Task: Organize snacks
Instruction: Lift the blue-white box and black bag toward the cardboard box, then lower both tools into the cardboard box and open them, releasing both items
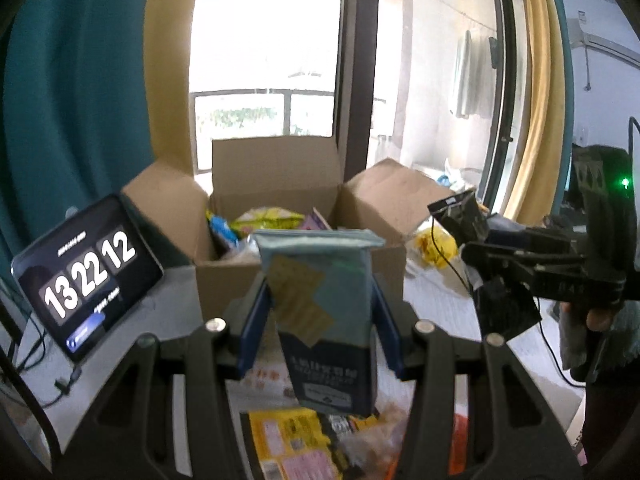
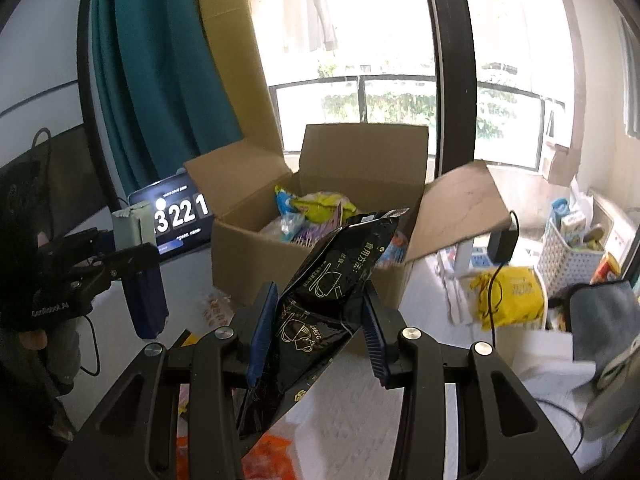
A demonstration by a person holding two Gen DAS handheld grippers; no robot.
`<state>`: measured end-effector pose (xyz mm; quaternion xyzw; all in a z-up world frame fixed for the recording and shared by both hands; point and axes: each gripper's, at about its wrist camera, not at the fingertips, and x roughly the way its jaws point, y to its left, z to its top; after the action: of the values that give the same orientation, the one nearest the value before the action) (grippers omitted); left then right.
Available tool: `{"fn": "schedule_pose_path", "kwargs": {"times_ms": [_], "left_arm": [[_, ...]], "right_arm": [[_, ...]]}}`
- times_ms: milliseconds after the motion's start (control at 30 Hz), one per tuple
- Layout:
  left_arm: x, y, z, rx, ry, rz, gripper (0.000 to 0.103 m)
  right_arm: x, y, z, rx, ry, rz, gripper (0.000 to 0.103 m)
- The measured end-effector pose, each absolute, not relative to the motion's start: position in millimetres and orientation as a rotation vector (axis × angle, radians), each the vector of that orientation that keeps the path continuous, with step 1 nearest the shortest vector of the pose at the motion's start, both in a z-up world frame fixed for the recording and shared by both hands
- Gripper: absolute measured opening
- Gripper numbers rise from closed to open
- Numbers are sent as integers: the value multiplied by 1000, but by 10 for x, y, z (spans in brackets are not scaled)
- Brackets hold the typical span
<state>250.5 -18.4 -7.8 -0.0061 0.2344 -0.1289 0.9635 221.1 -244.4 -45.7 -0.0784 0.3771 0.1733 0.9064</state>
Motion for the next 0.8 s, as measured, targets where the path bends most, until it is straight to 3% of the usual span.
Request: {"fn": "schedule_pose_path", "kwargs": {"times_ms": [800], "left_arm": [[3593, -356, 325, 25, 331, -255, 51]], "right_arm": [[3260, -2536, -218, -167, 641, 360, 44]]}}
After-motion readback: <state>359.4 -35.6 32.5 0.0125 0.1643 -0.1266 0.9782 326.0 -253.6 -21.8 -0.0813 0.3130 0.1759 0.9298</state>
